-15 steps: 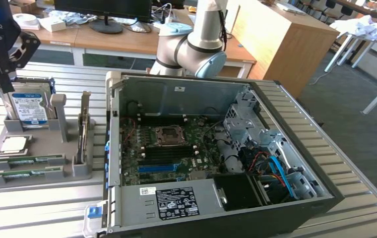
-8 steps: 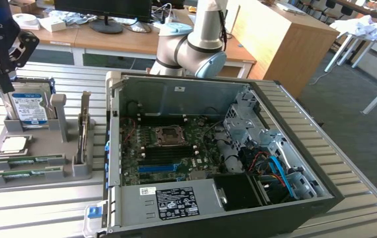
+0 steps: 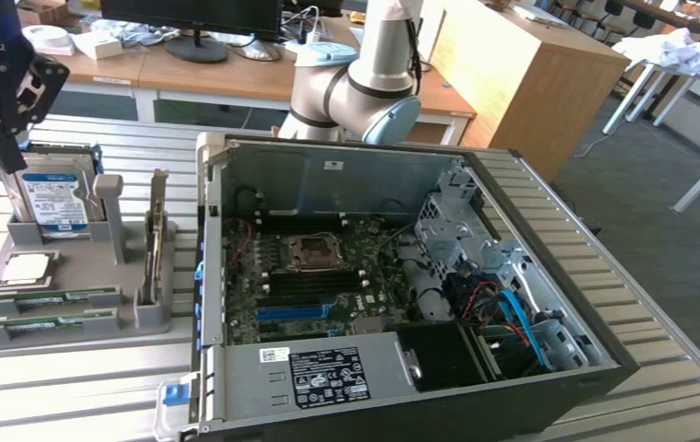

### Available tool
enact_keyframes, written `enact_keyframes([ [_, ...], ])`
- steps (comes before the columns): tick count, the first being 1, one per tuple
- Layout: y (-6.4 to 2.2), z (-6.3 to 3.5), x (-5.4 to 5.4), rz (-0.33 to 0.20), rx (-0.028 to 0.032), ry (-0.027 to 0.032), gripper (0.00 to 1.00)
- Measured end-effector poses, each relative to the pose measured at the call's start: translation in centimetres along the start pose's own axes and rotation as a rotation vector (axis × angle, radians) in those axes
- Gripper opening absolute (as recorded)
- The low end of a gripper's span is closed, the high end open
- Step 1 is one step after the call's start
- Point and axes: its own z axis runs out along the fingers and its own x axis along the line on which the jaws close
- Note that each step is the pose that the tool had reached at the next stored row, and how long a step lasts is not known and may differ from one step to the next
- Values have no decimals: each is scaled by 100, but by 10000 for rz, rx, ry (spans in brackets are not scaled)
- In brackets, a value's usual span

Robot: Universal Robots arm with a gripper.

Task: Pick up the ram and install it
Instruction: 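Pick up the ram and move it above insertion slot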

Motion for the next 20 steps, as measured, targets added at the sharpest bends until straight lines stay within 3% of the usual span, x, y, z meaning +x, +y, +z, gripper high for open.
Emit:
enact_keyframes([
  [20,0,6,0,-3496,-51,156,10],
])
